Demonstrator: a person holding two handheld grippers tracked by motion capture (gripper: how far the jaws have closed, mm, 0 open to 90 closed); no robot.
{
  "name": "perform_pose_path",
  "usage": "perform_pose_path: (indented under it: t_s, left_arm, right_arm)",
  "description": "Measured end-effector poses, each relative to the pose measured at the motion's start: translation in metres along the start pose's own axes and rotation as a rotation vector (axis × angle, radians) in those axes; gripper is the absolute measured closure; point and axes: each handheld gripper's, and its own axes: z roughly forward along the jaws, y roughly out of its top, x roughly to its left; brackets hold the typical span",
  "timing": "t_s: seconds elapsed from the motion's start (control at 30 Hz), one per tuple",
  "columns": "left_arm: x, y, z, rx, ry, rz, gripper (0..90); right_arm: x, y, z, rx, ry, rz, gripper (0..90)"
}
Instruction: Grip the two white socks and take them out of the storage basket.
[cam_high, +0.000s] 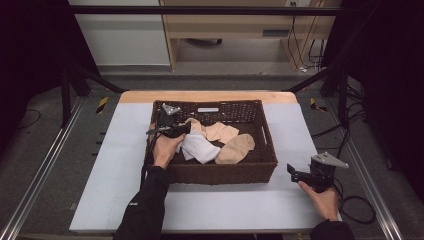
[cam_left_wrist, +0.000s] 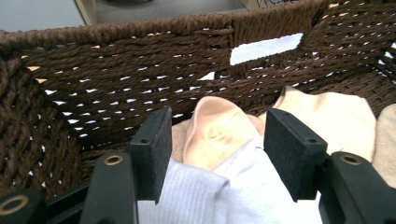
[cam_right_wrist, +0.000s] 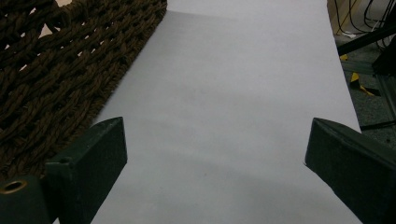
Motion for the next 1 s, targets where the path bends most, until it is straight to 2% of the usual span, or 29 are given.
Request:
perform_pose_path:
  t_s: [0.07, 0.23, 0.43, 0.5, 0.6, 0.7, 0.9, 0.97, 1.0]
  left_arm:
    - [0.001, -0.002, 0.001, 0.006, 0.012, 0.007, 41.1]
    - [0.003, -0.009, 0.008, 0.073, 0.003, 0.028, 41.0]
    - [0.0, -0.014, 0.014, 0.138, 0.006, 0.046, 35.8]
    - [0.0, -0.016, 0.015, 0.171, 0.015, 0.051, 36.1]
    - [0.001, -0.017, 0.017, 0.192, 0.022, 0.043, 39.6]
    - [0.001, -0.018, 0.017, 0.211, 0.032, 0.046, 49.3]
    - [0.002, -0.018, 0.015, 0.24, 0.01, 0.019, 76.5]
    - [0.002, -0.018, 0.014, 0.247, 0.008, 0.011, 83.5]
    - [0.002, -0.018, 0.014, 0.249, 0.007, 0.004, 84.2]
  right_arm:
    - [0.0, 0.0, -0.001, -0.003, -0.002, 0.001, 5.8]
    - [-0.001, 0.0, 0.001, 0.004, -0.005, -0.006, 5.8]
    - [0.0, 0.0, 0.001, 0.009, -0.007, -0.009, 5.8]
    - [0.0, 0.0, 0.001, 0.01, -0.008, -0.01, 5.9]
    - [0.0, 0.0, 0.001, 0.011, -0.005, -0.012, 5.9]
    - [0.0, 0.0, 0.002, 0.011, -0.005, -0.012, 6.1]
    - [0.0, 0.0, 0.001, 0.013, -0.001, -0.012, 6.5]
    - [0.0, 0.0, 0.001, 0.012, -0.003, -0.014, 6.5]
    - [0.0, 0.0, 0.001, 0.012, -0.003, -0.014, 6.5]
